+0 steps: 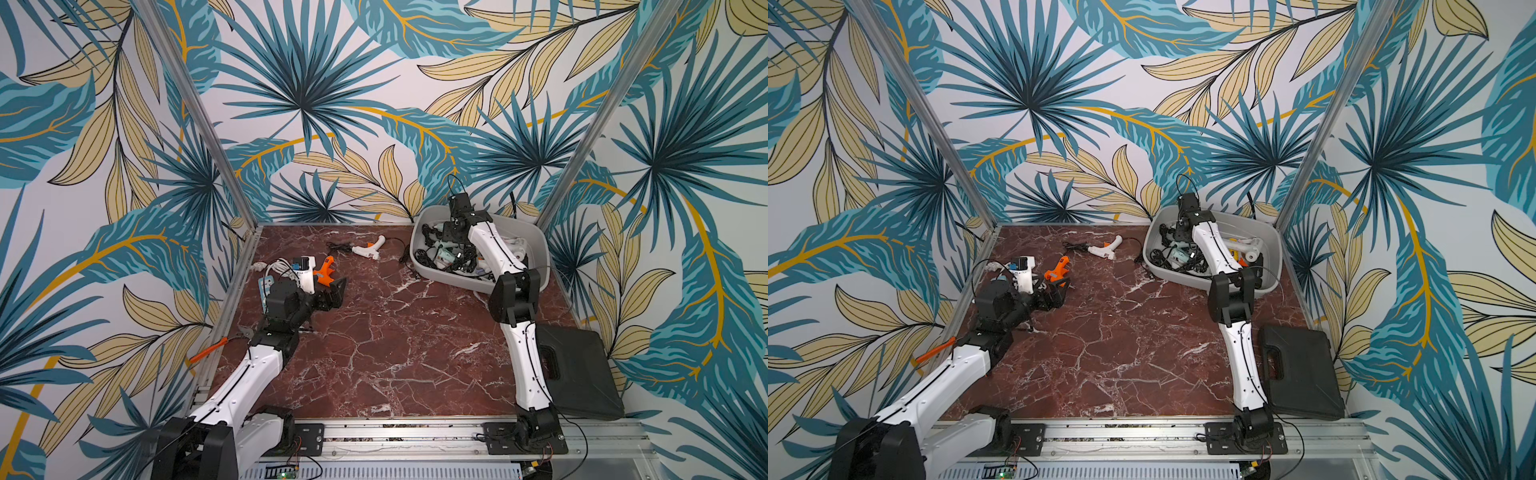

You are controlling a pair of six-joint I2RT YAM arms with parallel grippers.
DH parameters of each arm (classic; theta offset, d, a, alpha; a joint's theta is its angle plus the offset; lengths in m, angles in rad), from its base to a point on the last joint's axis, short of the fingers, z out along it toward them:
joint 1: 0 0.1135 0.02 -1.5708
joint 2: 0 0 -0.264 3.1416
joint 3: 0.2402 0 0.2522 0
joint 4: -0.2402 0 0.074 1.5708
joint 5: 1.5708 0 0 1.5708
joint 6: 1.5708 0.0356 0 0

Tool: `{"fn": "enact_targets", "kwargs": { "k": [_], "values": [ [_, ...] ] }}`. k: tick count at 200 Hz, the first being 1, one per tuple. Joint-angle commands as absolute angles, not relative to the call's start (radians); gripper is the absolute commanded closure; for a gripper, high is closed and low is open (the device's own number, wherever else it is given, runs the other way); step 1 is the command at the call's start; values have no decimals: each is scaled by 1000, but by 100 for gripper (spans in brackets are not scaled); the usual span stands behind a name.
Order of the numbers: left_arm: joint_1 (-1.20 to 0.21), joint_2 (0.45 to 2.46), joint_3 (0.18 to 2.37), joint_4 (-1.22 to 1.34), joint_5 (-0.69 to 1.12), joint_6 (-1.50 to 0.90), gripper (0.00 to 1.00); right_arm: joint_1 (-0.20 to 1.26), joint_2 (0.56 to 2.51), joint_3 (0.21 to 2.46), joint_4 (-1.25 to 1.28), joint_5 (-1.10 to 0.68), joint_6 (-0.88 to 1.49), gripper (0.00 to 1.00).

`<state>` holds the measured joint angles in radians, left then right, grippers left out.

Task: Put the hot melt glue gun into the storage box
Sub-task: Place the hot melt adhesive gun in the storage box, then pick up the hot melt adhesive gun from the center of the board.

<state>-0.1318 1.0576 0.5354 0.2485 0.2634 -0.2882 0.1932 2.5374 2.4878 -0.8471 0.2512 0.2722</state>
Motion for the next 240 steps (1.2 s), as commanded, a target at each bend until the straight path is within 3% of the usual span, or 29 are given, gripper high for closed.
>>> {"fn": "enact_targets", "kwargs": {
  "k": [1,72,78,82,156,240],
  "values": [
    [-124,1062,567,227,205,-306,0,192,2433,2443,-867,206,255,35],
    [-122,1254,801,-126,33,-246,0,192,2188,2237,-896,169,273,13],
    [-121,1284,831,-151,19,-239,0,192,2170,2211,-892,159,280,2],
    [-122,1303,850,-168,15,-234,0,192,2158,2197,-891,153,284,1],
    [-114,1696,1230,-445,2,-254,0,193,1885,1808,-750,96,369,0],
    [-127,1864,1270,-435,-135,-647,1,195,1602,1454,-615,25,446,1]
  ]
}}
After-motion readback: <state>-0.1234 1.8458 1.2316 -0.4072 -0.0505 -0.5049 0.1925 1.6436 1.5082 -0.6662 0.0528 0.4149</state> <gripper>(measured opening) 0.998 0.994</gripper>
